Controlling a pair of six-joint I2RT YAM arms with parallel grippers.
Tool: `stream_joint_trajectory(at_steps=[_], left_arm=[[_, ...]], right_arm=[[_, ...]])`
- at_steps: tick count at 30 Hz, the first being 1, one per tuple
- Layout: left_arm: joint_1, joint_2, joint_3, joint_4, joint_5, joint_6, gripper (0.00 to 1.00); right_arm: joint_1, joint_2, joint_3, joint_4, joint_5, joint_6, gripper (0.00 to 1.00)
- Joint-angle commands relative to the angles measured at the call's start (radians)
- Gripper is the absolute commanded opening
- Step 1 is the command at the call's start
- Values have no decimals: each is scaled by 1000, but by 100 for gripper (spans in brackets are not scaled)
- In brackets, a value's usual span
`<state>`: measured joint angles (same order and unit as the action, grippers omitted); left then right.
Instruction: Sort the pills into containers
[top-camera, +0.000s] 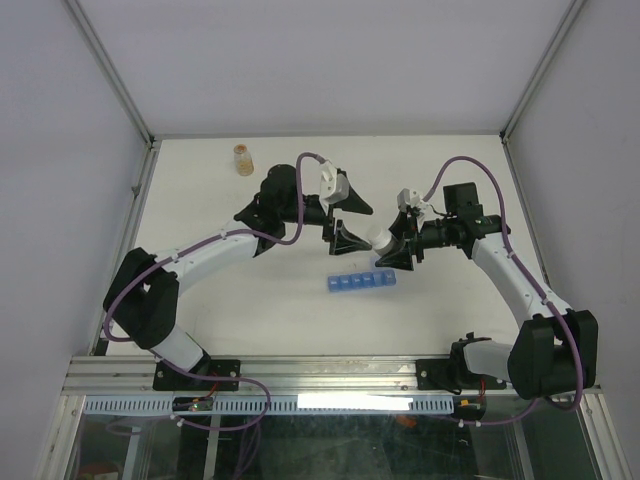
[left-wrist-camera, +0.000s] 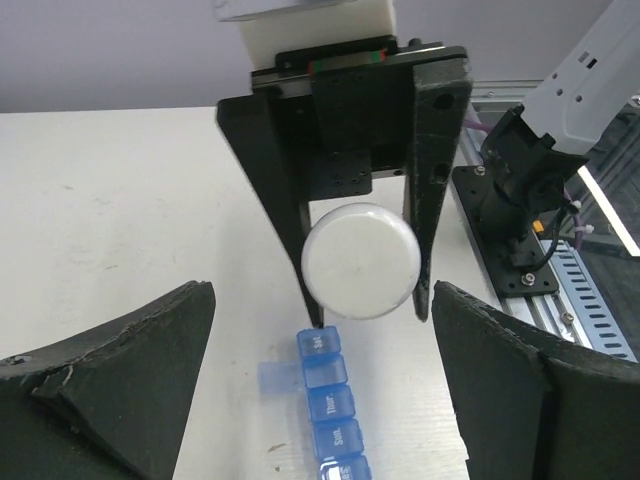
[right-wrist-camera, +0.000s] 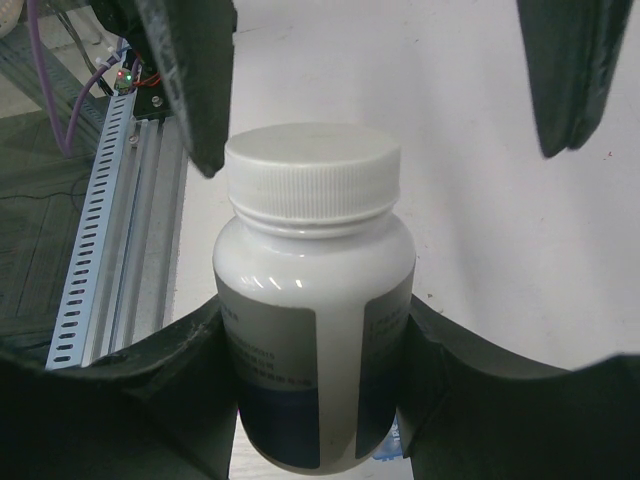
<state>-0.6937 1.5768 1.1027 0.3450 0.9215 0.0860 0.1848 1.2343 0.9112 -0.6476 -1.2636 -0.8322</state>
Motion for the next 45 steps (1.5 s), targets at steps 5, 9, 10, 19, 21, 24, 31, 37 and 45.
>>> stream_joint_trajectory(at_steps=[5, 9, 10, 19, 21, 24, 31, 37, 45], left_arm=[[-53, -1, 61, -11, 6, 73, 80], [-60, 10, 74, -11, 1, 59, 70], [-60, 12, 77, -10, -1, 56, 68], [-67, 13, 87, -25, 0, 30, 51], [-70, 10, 80, -26, -2, 20, 45], [-77, -2, 65, -26, -14, 4, 37], [-115, -37, 39, -17, -114, -98, 15], [-145, -79, -12, 29, -347, -362, 0], [-200, -141, -38, -46, -689, -652, 0]], right_arm=[[-5, -7, 40, 31, -21, -8, 0], [-5, -8, 40, 31, -21, -7, 0], [-5, -7, 39, 31, -21, -8, 0], [-5, -6, 40, 31, -19, -8, 0], [-5, -7, 38, 31, -19, -8, 0], [-5, -6, 40, 31, -19, -8, 0], [-5, -6, 39, 32, -16, -6, 0], [-7, -8, 41, 33, -11, -6, 0], [-13, -6, 43, 33, -5, -2, 0]])
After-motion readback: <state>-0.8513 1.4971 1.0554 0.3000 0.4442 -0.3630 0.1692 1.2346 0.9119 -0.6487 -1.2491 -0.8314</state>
